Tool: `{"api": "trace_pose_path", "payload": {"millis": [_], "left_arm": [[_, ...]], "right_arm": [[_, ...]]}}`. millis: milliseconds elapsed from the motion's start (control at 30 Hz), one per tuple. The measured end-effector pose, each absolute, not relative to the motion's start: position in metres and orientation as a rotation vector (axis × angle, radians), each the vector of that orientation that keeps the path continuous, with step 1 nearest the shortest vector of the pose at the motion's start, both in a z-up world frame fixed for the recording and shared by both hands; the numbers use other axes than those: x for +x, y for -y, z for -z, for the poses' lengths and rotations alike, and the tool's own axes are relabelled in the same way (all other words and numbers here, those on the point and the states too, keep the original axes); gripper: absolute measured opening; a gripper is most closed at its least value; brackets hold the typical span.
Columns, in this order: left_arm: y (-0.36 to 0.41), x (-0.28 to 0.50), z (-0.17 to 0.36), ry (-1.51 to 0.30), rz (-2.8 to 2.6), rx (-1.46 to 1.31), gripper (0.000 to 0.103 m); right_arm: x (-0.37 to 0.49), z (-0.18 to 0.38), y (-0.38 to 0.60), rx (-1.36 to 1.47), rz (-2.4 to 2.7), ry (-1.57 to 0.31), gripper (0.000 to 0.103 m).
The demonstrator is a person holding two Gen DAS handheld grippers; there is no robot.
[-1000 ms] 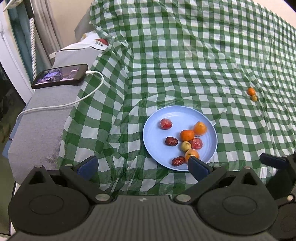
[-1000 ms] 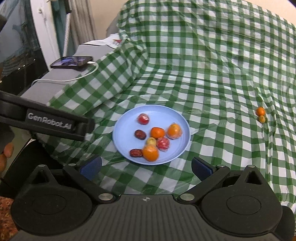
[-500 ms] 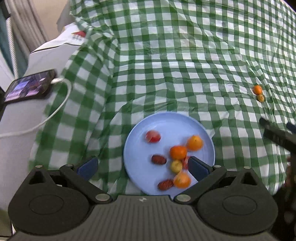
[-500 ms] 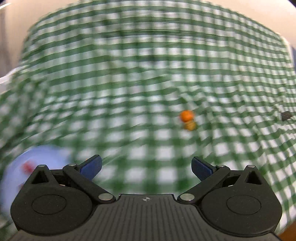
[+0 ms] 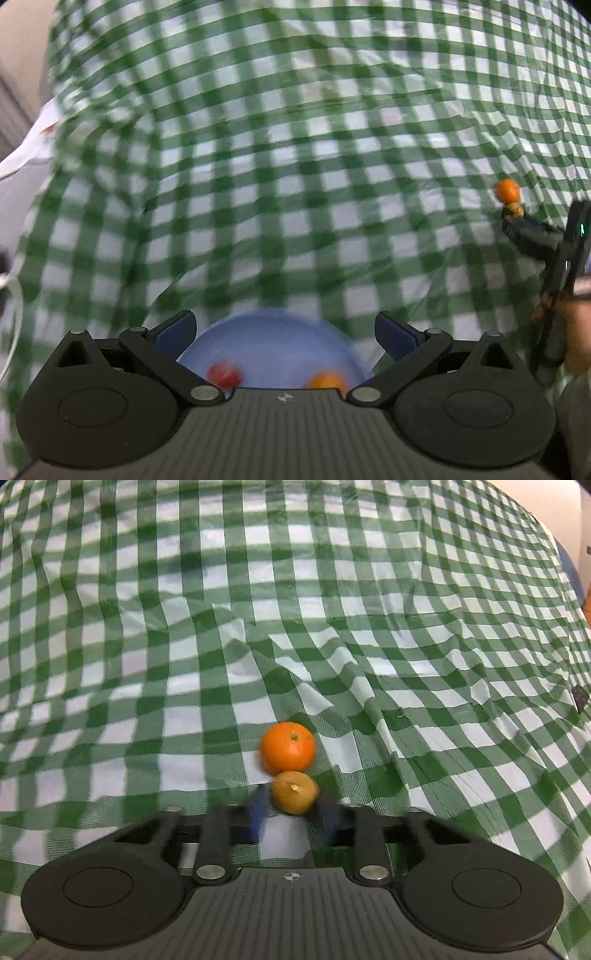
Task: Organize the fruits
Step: 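Grasp an orange with the left tool while the right tool grasps a small yellow-orange fruit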
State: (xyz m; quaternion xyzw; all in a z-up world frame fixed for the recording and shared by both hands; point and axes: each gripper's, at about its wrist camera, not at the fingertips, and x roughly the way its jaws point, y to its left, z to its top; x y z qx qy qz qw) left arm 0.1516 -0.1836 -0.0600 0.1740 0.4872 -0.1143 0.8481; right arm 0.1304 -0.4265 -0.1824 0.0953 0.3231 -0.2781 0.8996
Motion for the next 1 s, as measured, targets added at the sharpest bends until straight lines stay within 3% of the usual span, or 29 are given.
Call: {"api": "trace_pose_path", "payload": {"millis": [200,433,500,567,733,800,833,1000], "left_arm": [[0.274,0.187,0.079,-0.975,0.397,0.377,0.103],[0.421,0.213,0.122,-0.963,0.652,0.441,0.102],[0.451,0.211,0.136,-0.950,0.692,0.479,0.095],[0.471,0.213,0.152,-0.965,0.713,0.524,0.078],[0.486,0.222,0.175,-0.986,0.734,0.566,0.070],[0.488,0.223,0.177,-0.983,0.773,0.555,0.053],[0.487,0.221,0.176,-0.972,0.798,0.551,0.037],[0.465,0.205,0.152,-0.940,0.785,0.544,0.037]], "right_arm": [[0.087,0.155,0.460,0.203,0.832,-0.541,0.028],[0.057,0.166,0.516,0.352,0.967,-0.513,0.028],[0.056,0.168,0.522,0.377,0.952,-0.509,0.028],[0.054,0.168,0.526,0.399,0.938,-0.503,0.028],[0.057,0.168,0.537,0.439,0.919,-0.490,0.028],[0.057,0.168,0.534,0.449,0.914,-0.491,0.028],[0.057,0.168,0.533,0.452,0.912,-0.494,0.028],[0.058,0.168,0.531,0.443,0.917,-0.488,0.028]]}}
